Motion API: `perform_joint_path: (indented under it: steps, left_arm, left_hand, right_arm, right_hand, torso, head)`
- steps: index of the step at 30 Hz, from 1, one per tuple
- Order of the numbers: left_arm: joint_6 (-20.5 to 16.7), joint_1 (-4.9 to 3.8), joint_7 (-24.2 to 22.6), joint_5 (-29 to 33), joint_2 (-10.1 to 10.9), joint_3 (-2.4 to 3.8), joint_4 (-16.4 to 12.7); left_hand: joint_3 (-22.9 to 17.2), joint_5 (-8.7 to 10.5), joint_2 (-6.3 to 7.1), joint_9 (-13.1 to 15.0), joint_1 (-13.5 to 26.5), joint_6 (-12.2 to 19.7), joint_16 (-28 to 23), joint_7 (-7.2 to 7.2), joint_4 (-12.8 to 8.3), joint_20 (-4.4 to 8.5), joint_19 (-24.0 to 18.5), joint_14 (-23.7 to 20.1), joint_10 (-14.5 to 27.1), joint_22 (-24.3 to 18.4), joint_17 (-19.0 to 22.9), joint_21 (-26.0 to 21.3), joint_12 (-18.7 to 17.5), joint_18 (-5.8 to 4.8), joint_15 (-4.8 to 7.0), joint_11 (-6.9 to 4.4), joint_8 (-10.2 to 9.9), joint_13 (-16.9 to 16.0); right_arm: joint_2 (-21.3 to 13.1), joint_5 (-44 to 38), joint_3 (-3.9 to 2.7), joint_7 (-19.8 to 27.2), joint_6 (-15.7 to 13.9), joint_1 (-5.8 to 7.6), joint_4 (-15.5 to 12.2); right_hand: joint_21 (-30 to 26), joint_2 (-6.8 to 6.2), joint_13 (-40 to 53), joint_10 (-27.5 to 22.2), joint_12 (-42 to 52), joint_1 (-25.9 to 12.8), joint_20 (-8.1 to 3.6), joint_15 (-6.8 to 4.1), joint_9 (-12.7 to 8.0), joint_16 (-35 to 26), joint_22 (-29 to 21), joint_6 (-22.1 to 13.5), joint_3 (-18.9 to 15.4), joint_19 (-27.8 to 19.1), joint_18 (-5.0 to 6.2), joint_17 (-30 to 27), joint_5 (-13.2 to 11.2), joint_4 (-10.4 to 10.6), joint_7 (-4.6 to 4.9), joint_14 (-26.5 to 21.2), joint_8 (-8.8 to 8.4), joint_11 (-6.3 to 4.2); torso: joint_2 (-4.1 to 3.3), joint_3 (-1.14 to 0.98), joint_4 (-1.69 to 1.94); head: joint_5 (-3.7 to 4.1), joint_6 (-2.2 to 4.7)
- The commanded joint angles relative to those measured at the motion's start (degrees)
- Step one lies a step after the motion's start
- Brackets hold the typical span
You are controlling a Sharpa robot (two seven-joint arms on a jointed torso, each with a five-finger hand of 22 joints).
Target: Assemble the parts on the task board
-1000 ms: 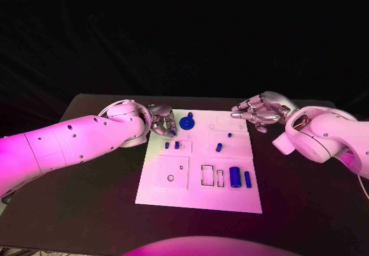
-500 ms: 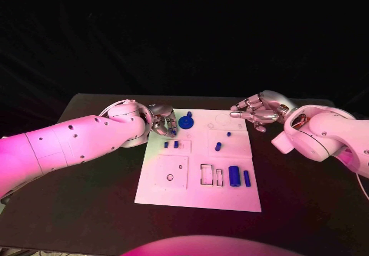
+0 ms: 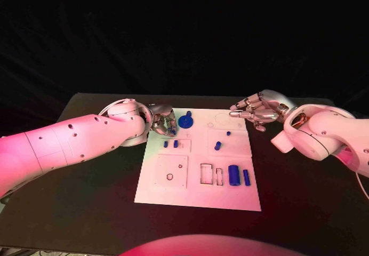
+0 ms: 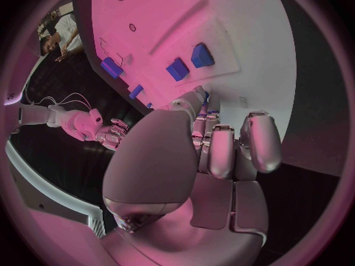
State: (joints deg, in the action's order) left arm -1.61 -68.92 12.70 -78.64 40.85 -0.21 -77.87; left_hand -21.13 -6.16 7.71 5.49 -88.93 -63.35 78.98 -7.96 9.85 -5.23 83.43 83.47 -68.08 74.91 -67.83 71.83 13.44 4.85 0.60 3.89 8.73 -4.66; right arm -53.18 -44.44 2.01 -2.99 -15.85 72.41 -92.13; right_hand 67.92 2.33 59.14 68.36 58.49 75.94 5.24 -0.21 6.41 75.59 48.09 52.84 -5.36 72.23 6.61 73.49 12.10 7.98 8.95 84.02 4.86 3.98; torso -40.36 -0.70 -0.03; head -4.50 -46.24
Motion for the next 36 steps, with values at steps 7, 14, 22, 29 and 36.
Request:
perform_joint_path:
  steps: [7,14,22,29,36]
  left_arm:
    - [1.39,0.04,0.50,-0.12,-0.13,-0.02,0.23]
    - [1.18,0.04,0.21,-0.11,-0.19,-0.02,0.28]
    - [1.09,0.04,0.62,-0.11,0.04,-0.02,0.41]
    - [0.54,0.04,0.68,-0.05,1.12,0.00,0.38]
    - [-0.59,-0.10,-0.95,5.48,3.94,0.49,-0.42]
  left_hand:
    - [-0.76,-0.23,0.76,-0.55,0.72,1.21,-0.04,-0.95,-0.19,-0.32,-0.24,0.33,1.09,2.53,0.53,-0.31,-1.94,-0.77,-0.53,0.74,-1.60,0.13]
    - [-1.30,-0.22,1.84,-1.64,1.46,4.32,-0.43,-1.81,-0.01,-0.97,-0.83,-0.02,2.06,1.96,1.55,-1.47,-3.41,-0.54,-1.24,1.58,-3.87,0.39]
    - [-1.11,-0.19,3.08,-1.85,2.42,6.10,-1.17,-2.46,0.38,-1.46,-1.74,-0.61,2.85,0.76,3.09,-3.53,-4.54,-0.11,-1.72,2.19,-5.00,0.62]
    - [-1.35,-0.26,3.05,-1.84,2.28,6.70,-1.35,-2.72,0.33,-1.65,-1.94,-0.77,3.03,0.49,3.48,-4.03,-4.88,-0.01,-1.88,2.38,-5.13,0.65]
    - [-1.99,-0.29,2.84,-1.64,1.74,5.87,-1.54,-2.61,0.03,-1.79,-2.34,-0.96,3.06,-0.07,3.98,-5.00,-5.19,0.22,-1.94,2.38,-4.69,0.63]
  right_arm:
    - [-0.04,-0.23,0.01,0.27,0.20,-0.05,-0.07]
    - [-0.10,-0.22,0.01,0.35,-0.16,-0.05,-0.11]
    - [-0.15,-1.05,0.01,-0.53,0.19,-0.05,0.06]
    - [-0.17,-6.47,0.01,-2.24,0.58,-0.05,0.49]
    - [0.20,-19.05,0.00,-3.38,1.14,-0.05,1.65]
  right_hand:
    - [-1.17,0.51,-0.79,-0.93,-0.86,0.15,0.13,-0.30,0.09,-0.93,-1.68,-0.14,-0.51,-1.04,1.39,-0.56,0.27,0.16,0.13,1.65,0.28,0.05]
    - [-1.52,0.49,-1.23,-1.38,-1.32,0.21,0.16,-0.27,0.08,-1.23,-2.24,-0.26,-0.67,-1.30,1.48,-0.84,0.29,0.21,0.17,1.53,0.23,0.09]
    - [-5.13,1.22,-12.61,-8.68,-12.82,1.27,0.40,-0.11,0.19,-5.30,-7.30,-0.86,-2.08,-3.58,2.24,-4.53,0.36,0.87,0.37,0.02,0.13,0.25]
    - [-9.21,2.35,-26.56,-9.73,-27.94,6.11,0.10,-0.29,0.66,-14.28,-12.22,0.37,-2.83,-4.07,2.90,-12.54,-0.03,0.31,0.31,-1.26,0.88,0.31]
    - [-8.58,2.35,-38.27,-6.90,-40.02,12.18,-0.08,-0.57,0.83,-16.89,-10.74,4.76,0.32,-1.92,2.55,-14.89,-1.24,-3.04,0.15,-0.09,1.36,0.20]
  torso:
    - [0.01,-0.01,0.06]
    - [0.01,0.00,0.02]
    - [-0.01,0.01,-0.01]
    - [0.04,0.03,-0.03]
    - [0.13,0.04,-0.04]
  head:
    - [-0.03,-0.06]
    - [-0.13,-0.09]
    - [-0.17,-0.20]
    - [-0.09,-0.08]
    - [0.11,0.29]
